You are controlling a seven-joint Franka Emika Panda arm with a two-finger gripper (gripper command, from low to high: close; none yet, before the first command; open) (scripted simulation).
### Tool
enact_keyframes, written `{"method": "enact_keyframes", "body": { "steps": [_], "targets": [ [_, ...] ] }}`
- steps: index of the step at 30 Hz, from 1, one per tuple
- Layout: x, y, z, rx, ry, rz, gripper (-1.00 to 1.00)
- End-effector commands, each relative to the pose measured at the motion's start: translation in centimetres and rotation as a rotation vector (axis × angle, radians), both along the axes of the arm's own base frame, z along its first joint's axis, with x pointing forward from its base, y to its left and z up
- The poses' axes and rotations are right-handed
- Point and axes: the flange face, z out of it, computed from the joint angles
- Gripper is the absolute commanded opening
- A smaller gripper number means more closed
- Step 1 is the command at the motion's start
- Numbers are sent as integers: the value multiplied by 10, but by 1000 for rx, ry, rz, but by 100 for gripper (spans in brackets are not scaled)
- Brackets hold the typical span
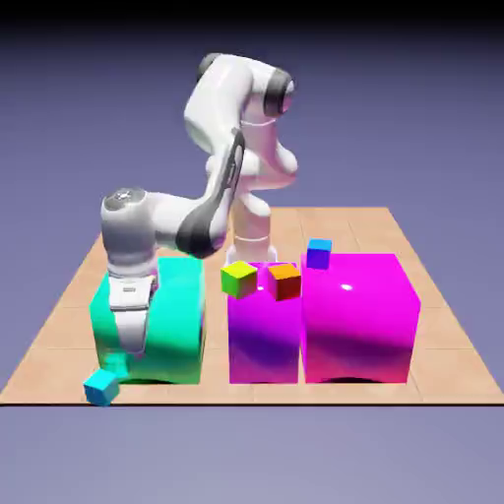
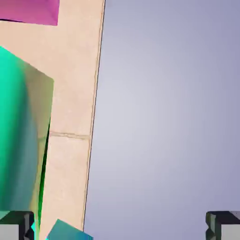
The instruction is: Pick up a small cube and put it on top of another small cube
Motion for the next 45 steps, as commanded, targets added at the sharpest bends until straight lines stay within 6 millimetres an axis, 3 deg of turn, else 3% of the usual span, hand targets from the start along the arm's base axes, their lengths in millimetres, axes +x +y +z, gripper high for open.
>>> {"method": "enact_keyframes", "body": {
  "steps": [1,17,28,30,33,34,35,36,39,45],
  "targets": [
    [2,-3,-4,-1,14,37,0],
    [29,-45,-58,51,236,658,0],
    [6,-116,-102,335,282,954,0],
    [-1,-127,-104,370,262,939,0],
    [-20,-119,-168,370,262,939,0],
    [-21,-118,-169,370,262,939,0],
    [-21,-118,-169,370,262,939,-100],
    [-21,-118,-169,370,262,939,-100],
    [-2,-127,-106,370,262,939,-100],
    [26,-51,-47,314,321,1032,-100]
  ]
}}
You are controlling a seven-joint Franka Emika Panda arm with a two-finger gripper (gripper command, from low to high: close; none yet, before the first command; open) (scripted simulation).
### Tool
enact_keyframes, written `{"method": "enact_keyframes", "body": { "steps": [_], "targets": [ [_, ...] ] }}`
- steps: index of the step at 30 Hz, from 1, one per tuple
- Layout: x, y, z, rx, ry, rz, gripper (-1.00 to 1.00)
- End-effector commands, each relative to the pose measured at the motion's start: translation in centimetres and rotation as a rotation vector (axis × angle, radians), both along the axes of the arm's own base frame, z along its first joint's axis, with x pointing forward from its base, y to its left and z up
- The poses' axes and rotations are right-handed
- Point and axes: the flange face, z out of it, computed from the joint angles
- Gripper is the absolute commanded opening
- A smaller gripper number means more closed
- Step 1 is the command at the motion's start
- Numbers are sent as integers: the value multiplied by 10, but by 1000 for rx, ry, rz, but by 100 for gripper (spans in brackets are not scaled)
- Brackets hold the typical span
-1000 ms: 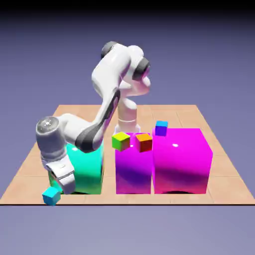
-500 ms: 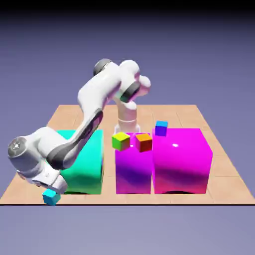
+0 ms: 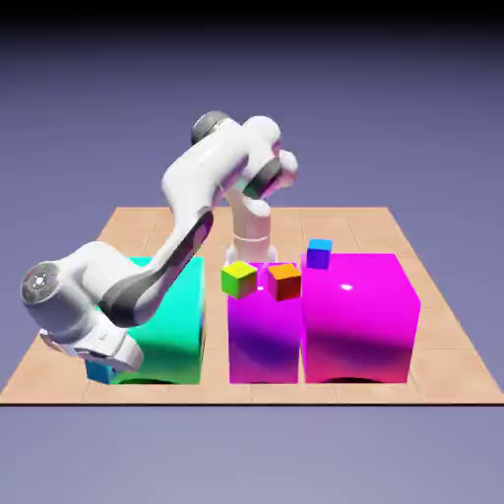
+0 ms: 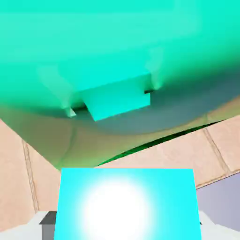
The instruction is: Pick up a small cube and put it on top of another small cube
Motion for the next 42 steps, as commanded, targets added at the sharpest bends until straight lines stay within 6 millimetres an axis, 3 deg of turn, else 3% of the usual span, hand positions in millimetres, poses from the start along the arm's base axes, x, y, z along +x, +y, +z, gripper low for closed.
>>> {"method": "enact_keyframes", "body": {
  "steps": [1,7,13,21,29,33,35,41,42],
  "targets": [
    [3,13,10,-6,0,16,-100],
    [12,90,65,-42,-4,109,-100],
    [6,163,115,-56,-14,193,-100],
    [-21,248,171,-39,-25,295,-100],
    [-61,315,209,15,-17,392,-100],
    [-84,342,220,54,0,441,-100],
    [-87,345,221,59,2,447,-100],
    [-108,342,156,59,2,447,-100],
    [-108,342,156,59,2,447,100]
  ]
}}
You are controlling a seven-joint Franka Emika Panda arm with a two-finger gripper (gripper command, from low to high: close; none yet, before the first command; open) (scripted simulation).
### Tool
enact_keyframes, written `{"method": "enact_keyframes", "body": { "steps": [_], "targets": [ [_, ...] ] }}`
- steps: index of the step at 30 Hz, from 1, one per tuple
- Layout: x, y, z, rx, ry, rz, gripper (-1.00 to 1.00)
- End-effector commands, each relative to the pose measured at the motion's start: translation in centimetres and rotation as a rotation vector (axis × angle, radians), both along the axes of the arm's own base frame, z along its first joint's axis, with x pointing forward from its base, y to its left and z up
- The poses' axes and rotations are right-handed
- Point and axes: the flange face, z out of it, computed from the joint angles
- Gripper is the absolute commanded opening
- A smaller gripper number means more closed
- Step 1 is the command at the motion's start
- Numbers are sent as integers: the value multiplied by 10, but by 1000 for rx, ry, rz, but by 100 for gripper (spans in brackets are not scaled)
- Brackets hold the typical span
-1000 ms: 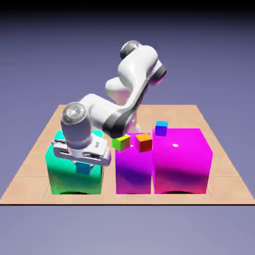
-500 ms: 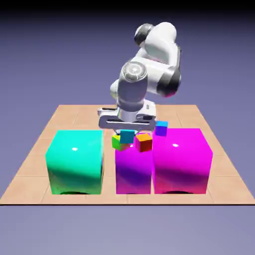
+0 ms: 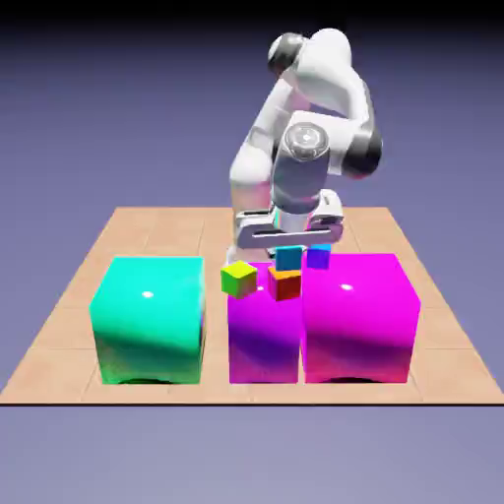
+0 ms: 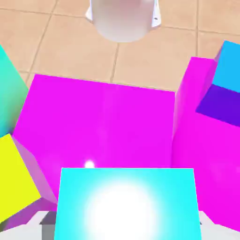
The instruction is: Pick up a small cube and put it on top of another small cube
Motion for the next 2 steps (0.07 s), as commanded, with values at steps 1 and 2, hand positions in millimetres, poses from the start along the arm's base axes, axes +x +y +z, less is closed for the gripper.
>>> {"method": "enact_keyframes", "body": {
  "steps": [1,2],
  "targets": [
    [0,0,0,0,0,0,100],
    [5,1,12,1,0,0,100]
  ]
}}
